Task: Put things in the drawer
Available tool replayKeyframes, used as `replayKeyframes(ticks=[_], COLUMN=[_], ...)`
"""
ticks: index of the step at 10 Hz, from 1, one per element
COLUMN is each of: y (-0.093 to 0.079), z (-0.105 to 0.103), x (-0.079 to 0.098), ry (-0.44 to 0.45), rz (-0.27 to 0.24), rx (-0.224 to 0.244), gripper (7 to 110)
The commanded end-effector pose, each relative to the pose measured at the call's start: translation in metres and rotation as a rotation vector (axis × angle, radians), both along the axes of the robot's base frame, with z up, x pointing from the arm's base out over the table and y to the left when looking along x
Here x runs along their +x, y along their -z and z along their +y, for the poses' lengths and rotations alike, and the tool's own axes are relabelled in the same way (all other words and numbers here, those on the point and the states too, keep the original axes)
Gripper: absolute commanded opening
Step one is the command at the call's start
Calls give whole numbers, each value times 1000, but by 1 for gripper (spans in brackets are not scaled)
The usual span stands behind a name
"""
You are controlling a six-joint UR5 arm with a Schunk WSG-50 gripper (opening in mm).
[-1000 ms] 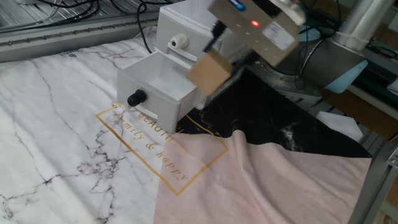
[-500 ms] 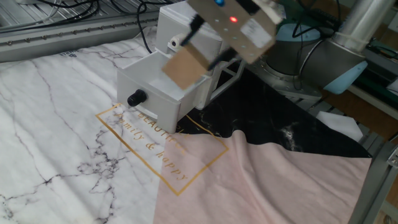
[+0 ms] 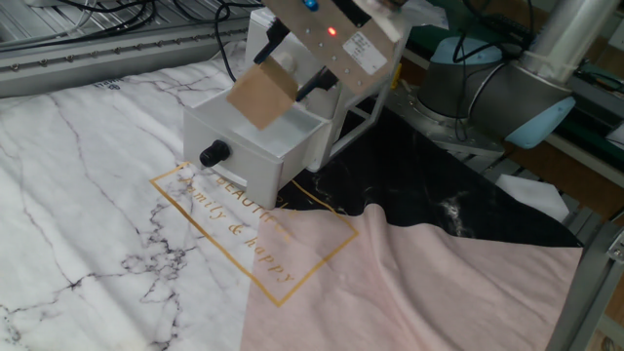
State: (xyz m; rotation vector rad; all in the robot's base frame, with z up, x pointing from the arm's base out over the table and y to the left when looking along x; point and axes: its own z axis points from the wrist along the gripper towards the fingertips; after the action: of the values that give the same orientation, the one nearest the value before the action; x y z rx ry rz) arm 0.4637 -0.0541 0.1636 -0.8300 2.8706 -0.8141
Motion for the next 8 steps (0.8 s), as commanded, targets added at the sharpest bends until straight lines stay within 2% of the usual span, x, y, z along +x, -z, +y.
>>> replayKeyframes(ticks=[1,3,6,8], y=[10,9,15,21], z=[-21,-19,-20,-15], x=[-19,-20,-24,-22], ry=[19,27,41,53], rz=[100,104,138,144], rx=[-34,-38,-35,-28], gripper=[7,7,7,7])
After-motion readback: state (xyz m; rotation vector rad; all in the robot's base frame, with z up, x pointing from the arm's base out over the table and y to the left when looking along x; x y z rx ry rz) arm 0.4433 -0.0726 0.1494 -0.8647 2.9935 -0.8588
